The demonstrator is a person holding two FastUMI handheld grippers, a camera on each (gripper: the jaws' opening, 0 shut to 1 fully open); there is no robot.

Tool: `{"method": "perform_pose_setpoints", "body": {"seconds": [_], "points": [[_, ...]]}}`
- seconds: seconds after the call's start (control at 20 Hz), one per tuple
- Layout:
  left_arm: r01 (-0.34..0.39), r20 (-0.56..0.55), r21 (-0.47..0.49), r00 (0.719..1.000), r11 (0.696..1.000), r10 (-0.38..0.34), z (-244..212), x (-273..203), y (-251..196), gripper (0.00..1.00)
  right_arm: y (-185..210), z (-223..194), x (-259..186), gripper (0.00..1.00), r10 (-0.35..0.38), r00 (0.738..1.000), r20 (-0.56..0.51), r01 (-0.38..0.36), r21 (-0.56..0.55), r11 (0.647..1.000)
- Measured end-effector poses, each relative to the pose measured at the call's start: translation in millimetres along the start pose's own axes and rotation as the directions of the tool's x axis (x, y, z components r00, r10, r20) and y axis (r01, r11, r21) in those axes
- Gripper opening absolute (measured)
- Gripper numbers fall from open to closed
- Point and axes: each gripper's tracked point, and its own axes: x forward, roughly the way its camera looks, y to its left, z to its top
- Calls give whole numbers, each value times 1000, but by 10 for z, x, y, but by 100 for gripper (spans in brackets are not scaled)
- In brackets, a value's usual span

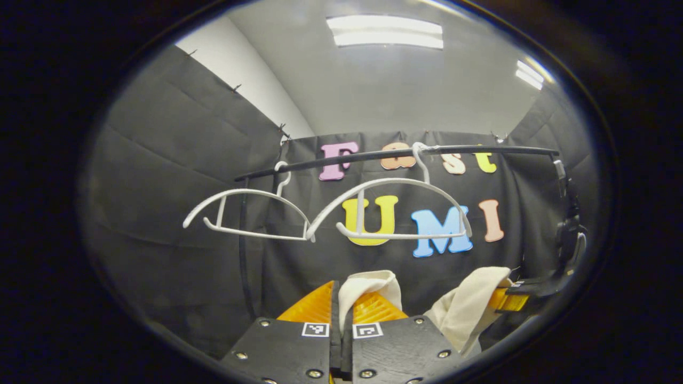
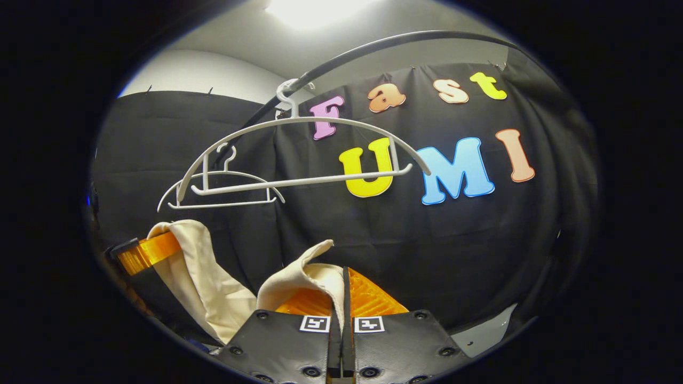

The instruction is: Grasp the clothes on the hanger with both hands and then place them into the laundry hamper below.

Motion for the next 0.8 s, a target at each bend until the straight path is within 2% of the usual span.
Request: {"method": "perform_pose_setpoints", "body": {"seconds": [0.15,0.45,0.8], "points": [[13,-38,-35,999,999,-14,-259,-80,-7,1,87,-254,-61,2,0,999,-37,1,15,1000],[54,-129,-47,990,997,-60,-947,-220,-109,1,107,-1011,-254,2,-33,991,-129,36,22,999],[75,-263,-47,961,996,-85,-1797,-491,-147,1,-137,-1914,-417,3,-103,962,-252,106,-2,994]]}}
